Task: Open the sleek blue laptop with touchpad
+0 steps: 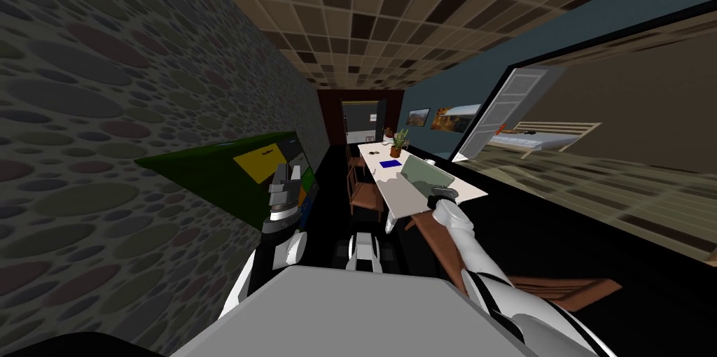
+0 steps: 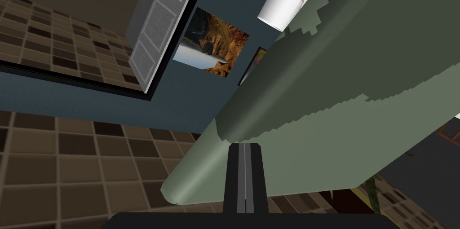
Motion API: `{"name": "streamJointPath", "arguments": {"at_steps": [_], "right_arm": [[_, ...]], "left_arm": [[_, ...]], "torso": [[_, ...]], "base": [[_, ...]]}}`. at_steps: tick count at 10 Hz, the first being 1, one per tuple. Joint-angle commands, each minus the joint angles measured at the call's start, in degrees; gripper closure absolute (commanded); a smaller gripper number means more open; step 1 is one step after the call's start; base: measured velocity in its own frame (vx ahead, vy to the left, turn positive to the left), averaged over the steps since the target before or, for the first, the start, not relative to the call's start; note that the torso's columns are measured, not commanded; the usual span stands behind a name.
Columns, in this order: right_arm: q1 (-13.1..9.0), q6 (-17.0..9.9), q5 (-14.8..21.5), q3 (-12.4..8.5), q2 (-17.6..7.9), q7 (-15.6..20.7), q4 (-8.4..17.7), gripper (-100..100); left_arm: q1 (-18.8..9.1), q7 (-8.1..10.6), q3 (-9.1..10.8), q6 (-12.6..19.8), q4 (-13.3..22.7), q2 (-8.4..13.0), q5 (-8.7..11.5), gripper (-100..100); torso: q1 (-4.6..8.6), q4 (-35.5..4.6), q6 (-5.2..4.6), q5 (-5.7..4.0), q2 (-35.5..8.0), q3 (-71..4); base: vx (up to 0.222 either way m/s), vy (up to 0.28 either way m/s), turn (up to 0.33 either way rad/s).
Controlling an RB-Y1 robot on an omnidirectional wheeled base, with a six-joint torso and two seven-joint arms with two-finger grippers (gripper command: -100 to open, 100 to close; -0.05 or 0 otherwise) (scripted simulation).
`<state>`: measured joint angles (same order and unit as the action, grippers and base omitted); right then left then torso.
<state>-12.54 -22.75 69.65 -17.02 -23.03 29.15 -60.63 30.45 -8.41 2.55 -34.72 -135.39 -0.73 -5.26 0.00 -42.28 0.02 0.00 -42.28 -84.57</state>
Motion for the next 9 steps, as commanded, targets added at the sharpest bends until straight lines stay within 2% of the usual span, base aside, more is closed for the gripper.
{"name": "streamJointPath", "arguments": {"at_steps": [1,3,4,5,7,8,9], "right_arm": [[-3.12,2.51,-3.61,-0.73,-1.97,3.49,4.18,100],[-3.12,2.51,-6.50,-0.73,-1.97,3.88,4.18,100],[-5.86,4.99,-8.37,-1.51,-3.86,6.41,7.07,100],[-5.86,4.99,-10.37,-1.51,-3.86,7.99,7.62,100],[-5.86,4.99,-12.49,-1.51,-3.86,7.99,7.62,100],[-8.60,7.46,-14.36,-2.29,-5.75,10.58,10.69,100],[-8.60,7.46,-16.01,-2.29,-5.75,11.83,11.06,100]], "left_arm": [[0.00,0.00,0.00,0.00,0.00,0.00,0.00,0],[0.00,0.00,0.00,0.00,0.00,0.00,0.00,0],[0.00,0.00,0.00,0.00,0.00,0.00,0.00,0],[0.01,0.00,0.00,0.00,0.00,0.00,0.00,0],[0.00,0.00,0.00,0.00,0.00,0.00,0.00,0],[0.00,0.00,0.00,0.00,0.00,0.00,0.00,0],[0.01,0.00,0.00,0.00,0.00,0.00,0.00,0]], "torso": [[-0.02,-0.01,-0.04,0.01,0.00,-0.01],[0.02,0.00,0.00,-0.01,0.00,0.00],[0.05,0.00,-0.02,-0.01,0.00,0.00],[-0.02,-0.01,-0.05,0.02,-0.01,0.00],[0.00,0.00,0.00,0.00,0.00,0.00],[0.06,0.00,-0.02,-0.01,0.00,0.00],[0.01,-0.01,-0.06,0.01,-0.01,0.00]], "base": [[-0.005,0.031,-0.070],[-0.001,0.011,0.011],[-0.004,0.026,-0.123],[-0.002,0.035,-0.061],[0.000,0.010,0.014],[-0.002,0.021,-0.144],[-0.007,0.029,-0.053]]}}
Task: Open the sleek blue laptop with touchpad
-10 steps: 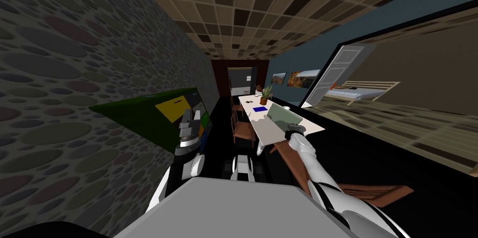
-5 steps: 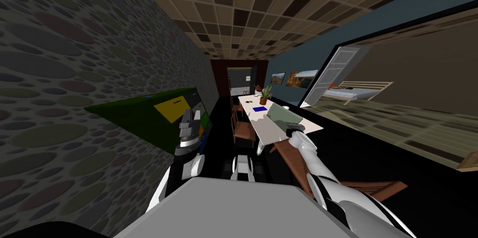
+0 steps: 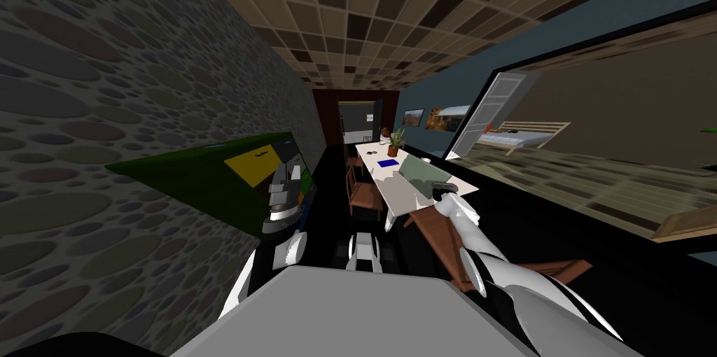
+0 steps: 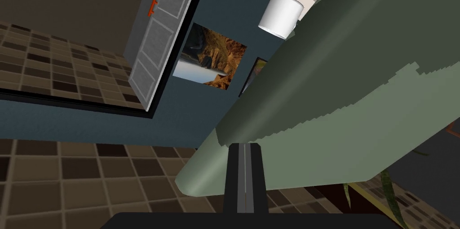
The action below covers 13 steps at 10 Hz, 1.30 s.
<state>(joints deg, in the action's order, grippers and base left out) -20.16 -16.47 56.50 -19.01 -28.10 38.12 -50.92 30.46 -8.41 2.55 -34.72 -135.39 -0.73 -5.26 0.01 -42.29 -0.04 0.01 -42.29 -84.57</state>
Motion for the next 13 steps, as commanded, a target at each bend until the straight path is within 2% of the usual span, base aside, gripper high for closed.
{"name": "streamJointPath", "arguments": {"at_steps": [1,2,3,4,5,7,8,9,10,13], "right_arm": [[-0.99,1.18,-5.11,-0.30,-0.68,3.13,1.36,100],[-3.49,3.65,-7.34,-1.08,-2.57,5.97,3.65,100],[-3.73,3.65,-8.36,-1.08,-2.57,7.15,4.80,100],[-3.73,3.65,-10.51,-1.08,-2.57,7.24,4.80,100],[-6.28,6.13,-12.66,-1.85,-4.46,10.00,7.07,100],[-6.47,6.13,-16.60,-1.85,-4.46,11.35,8.25,100],[-6.47,6.13,-17.31,-1.85,-4.46,11.35,8.25,100],[-6.49,6.21,-16.47,-1.97,-4.40,11.29,8.24,100],[-6.05,5.87,-14.38,-0.51,-4.96,10.48,7.55,-100],[-5.38,5.25,-10.72,1.79,-5.95,9.26,6.27,-100]], "left_arm": [[-0.01,0.00,0.00,0.00,0.00,0.00,0.00,0],[-0.01,0.00,0.00,0.00,0.00,0.00,0.00,0],[0.00,0.00,0.00,0.00,0.00,0.00,0.00,0],[-0.01,0.00,0.00,0.00,0.00,0.00,0.00,0],[-0.01,0.00,0.00,0.00,0.00,0.00,0.00,0],[-0.01,0.00,0.00,0.00,0.00,0.00,0.00,0],[-0.01,0.00,0.00,0.00,0.00,0.00,0.00,0],[-0.01,0.00,0.00,0.00,0.00,0.00,0.00,0],[-0.01,0.00,0.00,0.00,0.00,0.00,0.00,0],[-0.01,0.00,0.01,0.00,0.00,0.01,0.00,0]], "torso": [[-0.06,0.01,0.07,-0.01,-0.01,0.02],[-0.03,0.00,0.07,-0.01,0.00,0.01],[-0.04,0.00,0.02,0.01,0.00,0.00],[-0.03,0.01,0.04,-0.01,0.00,0.01],[0.02,0.01,0.06,-0.02,0.02,0.00],[-0.03,0.01,0.06,-0.01,0.01,0.00],[0.02,0.01,0.05,-0.02,0.01,0.00],[0.05,0.01,0.04,-0.03,0.02,0.00],[0.03,0.01,0.04,-0.02,0.01,0.00],[0.11,0.00,0.03,-0.05,-0.02,0.02]], "base": [[-0.006,0.017,0.033],[-0.010,0.031,-0.101],[-0.008,0.034,-0.066],[-0.001,0.017,0.005],[-0.003,0.033,-0.084],[-0.004,0.023,-0.033],[0.000,0.000,0.000],[0.000,0.000,0.000],[-0.010,-0.041,0.063],[-0.016,-0.077,0.044]]}}
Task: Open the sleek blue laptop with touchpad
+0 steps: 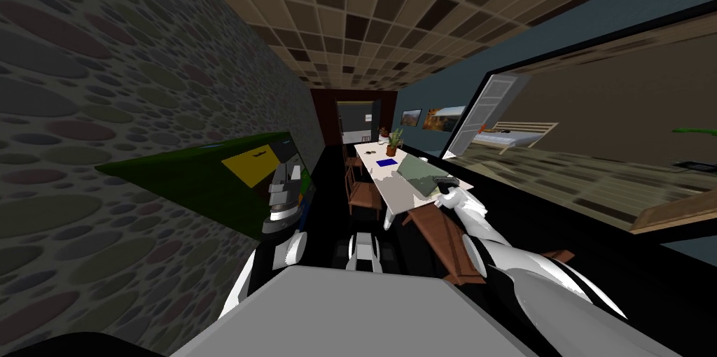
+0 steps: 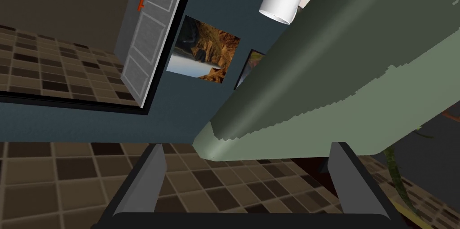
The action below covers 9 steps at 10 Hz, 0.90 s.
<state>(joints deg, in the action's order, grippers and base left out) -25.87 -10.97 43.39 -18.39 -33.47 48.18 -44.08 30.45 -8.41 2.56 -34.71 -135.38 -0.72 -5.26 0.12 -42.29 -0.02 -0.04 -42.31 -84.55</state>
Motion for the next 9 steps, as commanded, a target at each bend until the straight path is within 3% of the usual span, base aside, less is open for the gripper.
{"name": "streamJointPath", "arguments": {"at_steps": [1,4,5,8,9], "right_arm": [[0.58,-0.50,3.92,2.11,-1.01,-1.28,-1.11,-100],[1.43,-1.40,8.78,5.27,-2.52,-2.81,-3.06,-100],[1.43,-1.40,9.21,5.27,-2.52,-2.81,-3.06,-100],[2.35,-2.45,14.91,8.85,-4.29,-4.47,-5.36,-100],[2.35,-2.45,15.32,8.85,-4.29,-4.47,-5.36,-100]], "left_arm": [[0.00,0.00,0.00,0.00,0.00,0.00,0.00,0],[0.00,0.00,0.00,0.00,0.00,0.00,0.00,0],[0.00,0.00,0.00,0.00,0.00,0.00,0.00,0],[0.00,0.00,0.00,0.00,0.00,0.00,0.00,0],[0.00,0.00,0.00,0.00,0.00,0.00,0.00,0]], "torso": [[-0.12,0.01,0.01,0.03,0.03,-0.02],[-0.09,-0.01,0.02,0.03,-0.01,0.00],[-0.06,0.02,0.01,0.02,0.06,-0.04],[-0.16,0.00,0.03,0.06,0.01,-0.01],[0.00,-0.01,0.00,0.02,0.01,-0.01]], "base": [[-0.019,-0.067,0.064],[-0.028,-0.091,0.057],[-0.010,-0.070,0.025],[-0.023,-0.074,0.065],[-0.021,-0.073,0.029]]}}
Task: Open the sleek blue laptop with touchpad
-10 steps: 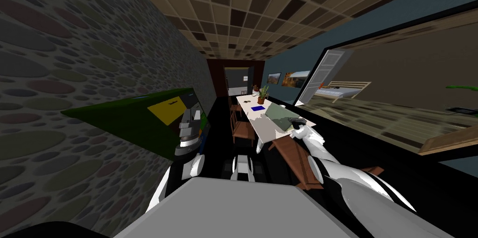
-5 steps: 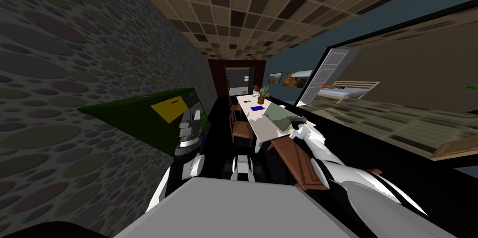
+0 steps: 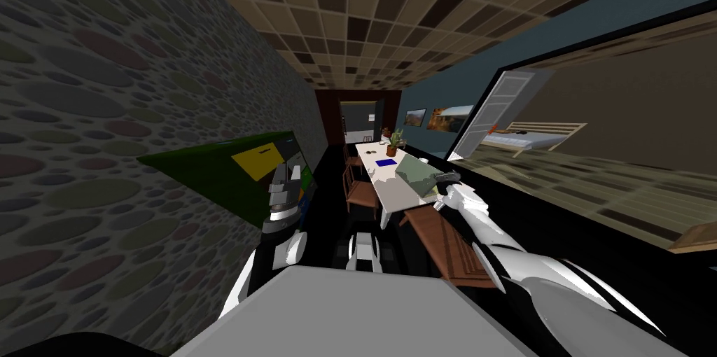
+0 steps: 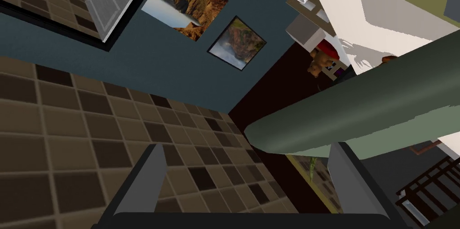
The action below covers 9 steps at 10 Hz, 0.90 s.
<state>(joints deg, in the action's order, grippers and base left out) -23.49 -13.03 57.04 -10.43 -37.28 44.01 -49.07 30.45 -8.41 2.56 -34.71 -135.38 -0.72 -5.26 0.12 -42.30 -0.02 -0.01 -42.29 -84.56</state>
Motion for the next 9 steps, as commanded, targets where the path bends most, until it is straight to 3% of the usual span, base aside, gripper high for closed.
{"name": "streamJointPath", "arguments": {"at_steps": [1,2,4,5,8,9], "right_arm": [[0.30,-0.75,3.81,2.15,-1.10,-0.88,-1.19,-100],[0.30,-0.75,3.83,2.15,-1.10,-0.88,-1.19,-100],[0.98,-1.51,7.50,4.77,-2.38,-2.11,-2.85,-100],[0.98,-1.51,8.28,4.77,-2.38,-2.11,-2.85,-100],[2.13,-2.66,14.55,8.91,-4.28,-4.17,-5.31,-100],[2.13,-2.66,15.10,8.91,-4.28,-4.17,-5.31,-100]], "left_arm": [[0.00,0.00,0.00,0.00,0.00,0.00,0.00,0],[0.00,0.00,0.00,0.00,0.00,0.00,0.00,0],[0.00,0.00,0.00,0.00,0.00,0.00,0.00,0],[0.00,0.00,0.00,0.00,0.00,0.00,0.00,0],[0.00,0.00,0.00,0.00,0.00,0.00,0.00,0],[0.00,0.00,0.00,0.00,0.00,0.00,0.00,0]], "torso": [[-0.07,0.01,-0.04,0.01,0.03,-0.02],[-0.10,0.00,-0.02,0.03,0.01,-0.01],[-0.10,0.01,0.00,0.03,0.01,-0.01],[-0.03,0.01,0.01,-0.01,-0.02,0.01],[-0.05,0.02,0.01,0.00,0.03,-0.02],[0.00,0.01,0.01,-0.02,-0.03,0.01]], "base": [[-0.027,-0.064,0.041],[-0.021,-0.052,0.025],[-0.026,-0.075,0.059],[-0.020,-0.067,0.038],[-0.025,-0.089,0.069],[-0.031,-0.083,0.033]]}}
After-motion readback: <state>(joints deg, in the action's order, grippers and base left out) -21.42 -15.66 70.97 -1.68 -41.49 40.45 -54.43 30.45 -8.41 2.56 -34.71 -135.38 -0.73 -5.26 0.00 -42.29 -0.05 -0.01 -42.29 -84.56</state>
